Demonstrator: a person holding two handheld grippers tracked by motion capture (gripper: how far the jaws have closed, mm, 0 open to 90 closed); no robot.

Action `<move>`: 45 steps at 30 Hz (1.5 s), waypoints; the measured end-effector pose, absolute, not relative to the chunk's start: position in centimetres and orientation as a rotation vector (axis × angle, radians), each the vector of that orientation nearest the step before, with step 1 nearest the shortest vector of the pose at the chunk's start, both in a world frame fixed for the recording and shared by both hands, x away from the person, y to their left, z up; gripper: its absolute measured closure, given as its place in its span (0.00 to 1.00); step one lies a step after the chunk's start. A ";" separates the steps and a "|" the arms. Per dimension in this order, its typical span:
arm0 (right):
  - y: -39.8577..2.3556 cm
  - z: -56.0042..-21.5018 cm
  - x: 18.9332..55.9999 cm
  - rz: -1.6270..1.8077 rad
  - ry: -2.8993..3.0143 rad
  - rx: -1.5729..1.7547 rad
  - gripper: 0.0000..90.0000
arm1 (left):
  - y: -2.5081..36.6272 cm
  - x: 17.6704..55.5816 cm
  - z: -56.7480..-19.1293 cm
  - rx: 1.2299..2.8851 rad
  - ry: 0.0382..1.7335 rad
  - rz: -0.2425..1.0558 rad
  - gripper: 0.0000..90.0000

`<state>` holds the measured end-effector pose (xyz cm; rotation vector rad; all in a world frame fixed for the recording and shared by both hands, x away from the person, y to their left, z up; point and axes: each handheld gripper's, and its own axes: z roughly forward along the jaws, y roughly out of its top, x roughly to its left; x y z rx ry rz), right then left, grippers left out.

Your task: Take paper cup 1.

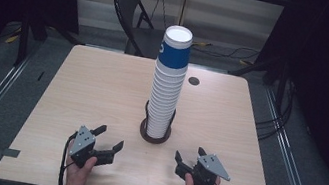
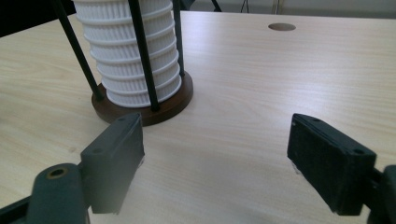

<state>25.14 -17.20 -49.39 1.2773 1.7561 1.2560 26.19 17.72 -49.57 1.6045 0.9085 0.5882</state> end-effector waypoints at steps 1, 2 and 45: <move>-17.2 -49.4 25.2 1.261 1.757 1.279 0.21 | 17.7 26.2 -49.6 1.604 0.908 0.591 0.19; -17.2 -49.4 25.2 1.261 1.757 1.279 0.21 | 17.7 26.2 -49.6 1.604 0.908 0.591 0.18; -16.7 -38.8 26.9 1.611 1.748 1.032 0.25 | 17.7 26.2 -49.6 1.604 0.906 0.590 0.18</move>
